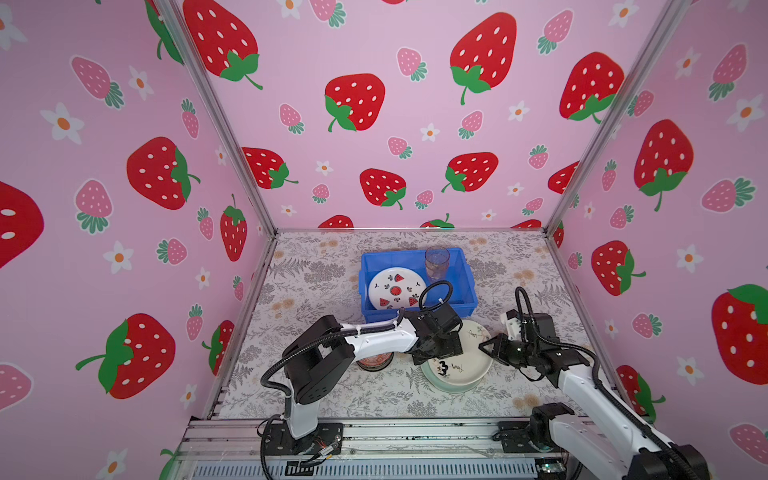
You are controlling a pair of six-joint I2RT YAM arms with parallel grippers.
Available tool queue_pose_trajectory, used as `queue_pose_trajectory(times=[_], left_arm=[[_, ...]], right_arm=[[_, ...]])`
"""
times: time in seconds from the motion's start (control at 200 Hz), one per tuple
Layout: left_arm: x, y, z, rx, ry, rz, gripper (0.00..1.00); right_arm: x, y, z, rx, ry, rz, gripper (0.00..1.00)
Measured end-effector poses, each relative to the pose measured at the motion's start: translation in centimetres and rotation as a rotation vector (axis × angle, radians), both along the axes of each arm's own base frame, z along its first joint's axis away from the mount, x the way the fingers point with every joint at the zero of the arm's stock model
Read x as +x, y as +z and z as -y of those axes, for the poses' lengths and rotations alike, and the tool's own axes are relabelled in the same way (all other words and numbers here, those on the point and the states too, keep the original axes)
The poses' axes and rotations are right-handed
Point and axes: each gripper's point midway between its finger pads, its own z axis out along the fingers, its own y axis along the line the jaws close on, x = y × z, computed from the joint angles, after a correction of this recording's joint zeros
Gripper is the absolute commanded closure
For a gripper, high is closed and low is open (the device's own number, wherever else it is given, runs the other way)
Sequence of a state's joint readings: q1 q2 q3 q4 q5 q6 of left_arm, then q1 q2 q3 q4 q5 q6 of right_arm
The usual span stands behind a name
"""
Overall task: Place the mixed dishes into the plastic bin
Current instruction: 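Lift the pink-drawn plate off the green plate with both grippers, then carry the pink-drawn plate with both grippers over the blue bin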
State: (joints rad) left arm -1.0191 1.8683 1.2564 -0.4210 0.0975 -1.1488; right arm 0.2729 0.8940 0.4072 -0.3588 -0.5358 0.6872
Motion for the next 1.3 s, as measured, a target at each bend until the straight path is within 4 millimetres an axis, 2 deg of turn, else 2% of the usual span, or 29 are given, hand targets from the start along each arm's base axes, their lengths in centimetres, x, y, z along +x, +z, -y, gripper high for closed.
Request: queue_pose_trajectory(times=[0.11, 0.38, 0.575, 0.815, 0.89, 0.99, 1.186, 1.296], left_arm=[[0.2, 1.2, 0.4, -0.035, -0.001, 0.021, 0.00], [0.5, 5.3, 0.7, -0.115, -0.012, 0.090, 0.00], [0.3, 7.9, -0.2, -0.133, -0.014, 0.133, 0.01], [0.5, 13.9, -2.6, -0.190, 0.004, 0.251, 0.01], [1.0, 15.2, -3.9, -0.191, 0.019, 0.283, 0.01], [2.5, 16.5, -6.6, -0.174, 0.067, 0.317, 0.01], [5.6, 19.6, -14.1, -0.135, 0.201, 0.418, 0.01], [6.7, 21.1, -17.9, -0.096, 0.249, 0.467, 0.01]], right_arm=[[-0.3, 0.1, 0.1, -0.006, 0.002, -0.019, 1.00], [-1.1, 0.8, 0.4, -0.027, 0.005, -0.056, 1.00], [-0.7, 3.4, 0.1, -0.035, 0.044, -0.027, 1.00], [-0.6, 6.6, -1.1, 0.012, 0.129, -0.013, 1.00], [-0.5, 7.4, -1.5, 0.018, 0.162, -0.025, 1.00], [0.3, 8.9, -2.0, 0.019, 0.193, -0.025, 1.00], [3.1, 13.0, -3.3, 0.069, 0.218, 0.063, 1.00], [4.9, 13.9, -4.1, 0.093, 0.214, 0.090, 1.00]])
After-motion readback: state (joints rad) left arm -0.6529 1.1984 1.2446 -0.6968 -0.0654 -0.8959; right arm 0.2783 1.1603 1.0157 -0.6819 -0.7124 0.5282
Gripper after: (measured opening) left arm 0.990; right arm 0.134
